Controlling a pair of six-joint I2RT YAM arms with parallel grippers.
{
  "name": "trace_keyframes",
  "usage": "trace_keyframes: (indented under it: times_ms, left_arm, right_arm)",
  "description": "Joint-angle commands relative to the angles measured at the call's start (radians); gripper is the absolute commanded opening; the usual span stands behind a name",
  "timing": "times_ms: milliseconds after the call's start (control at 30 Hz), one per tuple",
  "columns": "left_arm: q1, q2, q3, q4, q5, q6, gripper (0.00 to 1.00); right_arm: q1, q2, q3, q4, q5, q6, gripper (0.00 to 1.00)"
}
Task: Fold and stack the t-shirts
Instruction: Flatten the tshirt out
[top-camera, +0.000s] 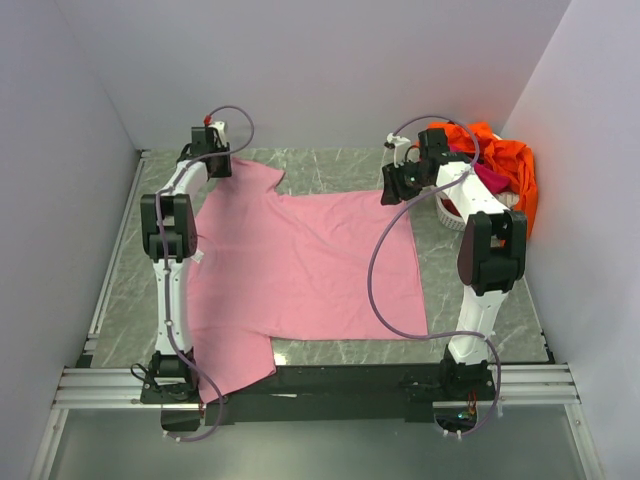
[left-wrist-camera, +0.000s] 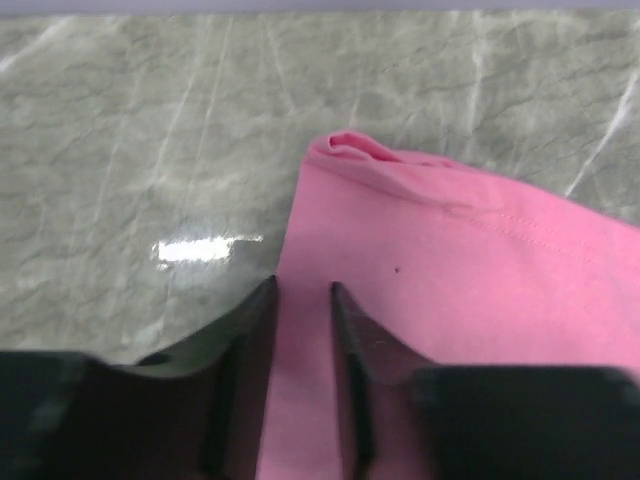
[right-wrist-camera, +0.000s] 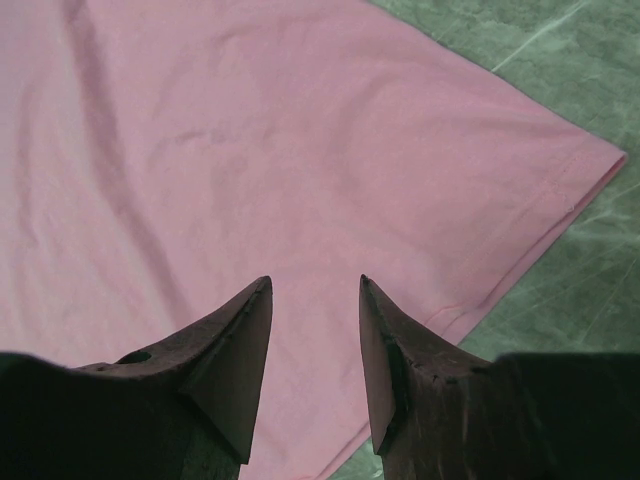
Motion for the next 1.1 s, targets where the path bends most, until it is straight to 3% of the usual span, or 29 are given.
trace_keyframes:
  times_ms: [0, 133, 333, 400, 700, 933, 1067]
  left_arm:
    - [0.008, -0.045, -0.098, -0.092, -0.052, 0.003, 0.3]
    - [0.008, -0.123, -0.212, -0.093, -0.049, -0.023, 0.14]
    - [0.008, -0.297, -0.464, -0.038, -0.034, -0.094, 0.1]
    - [0.008, -0.338, -0.48, -0.009, -0.031, -0.115, 0.16]
    - [0.026, -0.271, -0.251, -0.078, -0.012, -0.223, 0.43]
    - [0.065, -0.096, 0.029, -0.162, 0.043, -0.256, 0.47]
    - [0.08, -0.047, 0.062, -0.139, 0.072, -0.267, 0.48]
  right_arm:
    - [-0.014, -0.07, -0.007, 0.007, -0.027, 0.001, 0.47]
    - [-0.017, -0.084, -0.01, 0.007, -0.036, 0.004, 0.47]
    - [-0.019, -0.088, -0.007, 0.001, -0.053, 0.004, 0.47]
    - [-0.019, -0.09, -0.007, -0.002, -0.059, 0.004, 0.47]
    - [-0.019, -0.093, -0.008, -0.002, -0.066, 0.002, 0.47]
    - [-0.02, -0.076, -0.001, -0.007, -0.069, -0.001, 0.47]
    - [-0.02, -0.071, -0.001, -0.007, -0.064, -0.005, 0.48]
